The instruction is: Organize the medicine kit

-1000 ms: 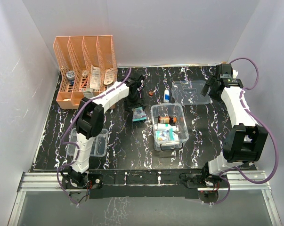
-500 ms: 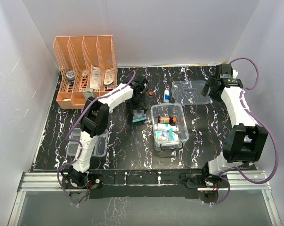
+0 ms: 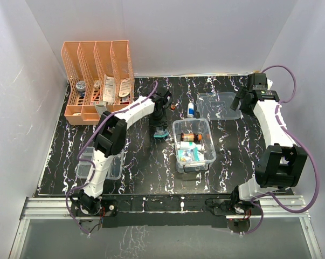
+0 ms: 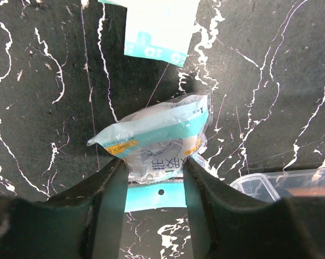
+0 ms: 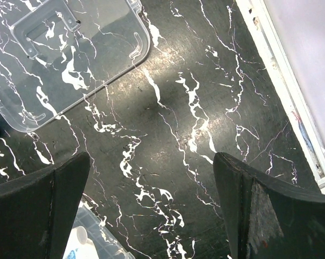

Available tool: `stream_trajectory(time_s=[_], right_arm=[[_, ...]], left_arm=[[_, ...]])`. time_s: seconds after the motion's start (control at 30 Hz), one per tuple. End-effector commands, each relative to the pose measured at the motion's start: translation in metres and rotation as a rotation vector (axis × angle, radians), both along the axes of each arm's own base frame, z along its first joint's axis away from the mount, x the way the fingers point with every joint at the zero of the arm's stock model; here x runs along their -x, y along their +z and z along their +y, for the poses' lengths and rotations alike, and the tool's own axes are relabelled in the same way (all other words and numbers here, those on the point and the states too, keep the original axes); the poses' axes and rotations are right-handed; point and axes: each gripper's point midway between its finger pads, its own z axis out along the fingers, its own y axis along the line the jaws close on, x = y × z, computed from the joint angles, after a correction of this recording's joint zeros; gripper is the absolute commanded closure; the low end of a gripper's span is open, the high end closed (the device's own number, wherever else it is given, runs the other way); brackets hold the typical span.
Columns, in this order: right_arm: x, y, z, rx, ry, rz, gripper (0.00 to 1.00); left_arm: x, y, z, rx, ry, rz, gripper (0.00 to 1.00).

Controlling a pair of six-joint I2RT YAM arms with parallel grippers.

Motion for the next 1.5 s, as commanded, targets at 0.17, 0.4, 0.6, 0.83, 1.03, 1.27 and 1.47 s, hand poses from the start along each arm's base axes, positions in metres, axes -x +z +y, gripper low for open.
stream_trajectory(time_s=[0.17, 0.4, 0.6, 0.83, 1.03, 1.27, 1.47], right_arm=[[-0.006, 0.007, 0.022, -0.064, 0.151, -0.03, 0.02], [-0.009, 0.01, 0.058, -0.157, 0.365, -0.005, 0.02], [-0.006, 0.018, 0.094, -0.147, 0.492, 0.028, 0.02], [-0.006, 0.026, 0.104, -0.121, 0.511, 0.016, 0.02], [-0.005, 0.023, 0.105, -0.129, 0.502, 0.016, 0.02], [0.0, 0.02, 0.103, -0.127, 0.494, 0.023, 0.02], [0.005, 0.017, 0.1, -0.116, 0.482, 0.034, 0.02]], left_arm=[[0.014, 0.014, 0.012, -0.039, -0.023, 0.001, 0.79], [0.009, 0.033, 0.014, -0.035, -0.067, -0.049, 0.85], [0.007, 0.055, 0.018, -0.037, -0.113, -0.096, 0.92], [0.013, 0.059, 0.02, -0.034, -0.147, -0.092, 0.76], [0.009, 0.061, 0.011, 0.001, -0.194, -0.104, 0.37], [0.01, 0.046, 0.007, -0.024, -0.185, -0.083, 0.33], [0.015, 0.031, 0.001, -0.035, -0.153, -0.048, 0.32]])
